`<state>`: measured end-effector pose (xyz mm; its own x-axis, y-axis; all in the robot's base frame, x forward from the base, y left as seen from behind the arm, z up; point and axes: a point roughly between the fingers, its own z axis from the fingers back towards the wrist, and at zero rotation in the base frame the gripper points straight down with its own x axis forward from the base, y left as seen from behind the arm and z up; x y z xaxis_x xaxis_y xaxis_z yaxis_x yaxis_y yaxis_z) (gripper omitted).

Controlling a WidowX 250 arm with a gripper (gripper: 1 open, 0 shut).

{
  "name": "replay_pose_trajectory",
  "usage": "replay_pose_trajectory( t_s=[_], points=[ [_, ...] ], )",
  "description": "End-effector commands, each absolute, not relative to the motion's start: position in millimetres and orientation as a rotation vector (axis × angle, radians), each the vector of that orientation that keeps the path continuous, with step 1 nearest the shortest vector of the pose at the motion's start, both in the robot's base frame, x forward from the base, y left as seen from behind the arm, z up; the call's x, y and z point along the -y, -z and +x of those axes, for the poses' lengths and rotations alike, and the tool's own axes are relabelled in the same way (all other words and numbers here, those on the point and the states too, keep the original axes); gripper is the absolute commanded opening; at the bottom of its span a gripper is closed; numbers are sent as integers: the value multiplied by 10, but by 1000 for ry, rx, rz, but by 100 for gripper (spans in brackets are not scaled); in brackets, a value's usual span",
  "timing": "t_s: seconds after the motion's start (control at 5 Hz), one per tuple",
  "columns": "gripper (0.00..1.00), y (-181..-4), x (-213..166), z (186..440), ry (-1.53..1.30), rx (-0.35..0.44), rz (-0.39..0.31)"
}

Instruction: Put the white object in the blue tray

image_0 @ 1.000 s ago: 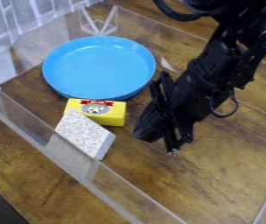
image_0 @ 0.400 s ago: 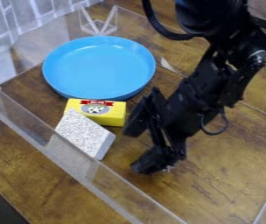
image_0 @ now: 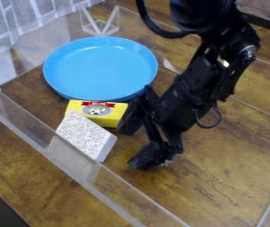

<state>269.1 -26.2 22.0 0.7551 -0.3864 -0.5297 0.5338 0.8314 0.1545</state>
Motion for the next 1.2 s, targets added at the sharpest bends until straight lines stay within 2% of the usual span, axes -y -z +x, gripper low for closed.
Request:
replay_pose_trajectory(
  t_s=[0.0, 0.2, 0.4, 1.0],
  points=[
    [100, -313, 184, 2659, 433, -470, 293],
    [100, -318, 127, 2591, 374, -484, 284],
    [100, -374, 117, 2591, 458, -476, 309],
    [100, -332, 53, 2671, 403, -489, 303]
  ],
)
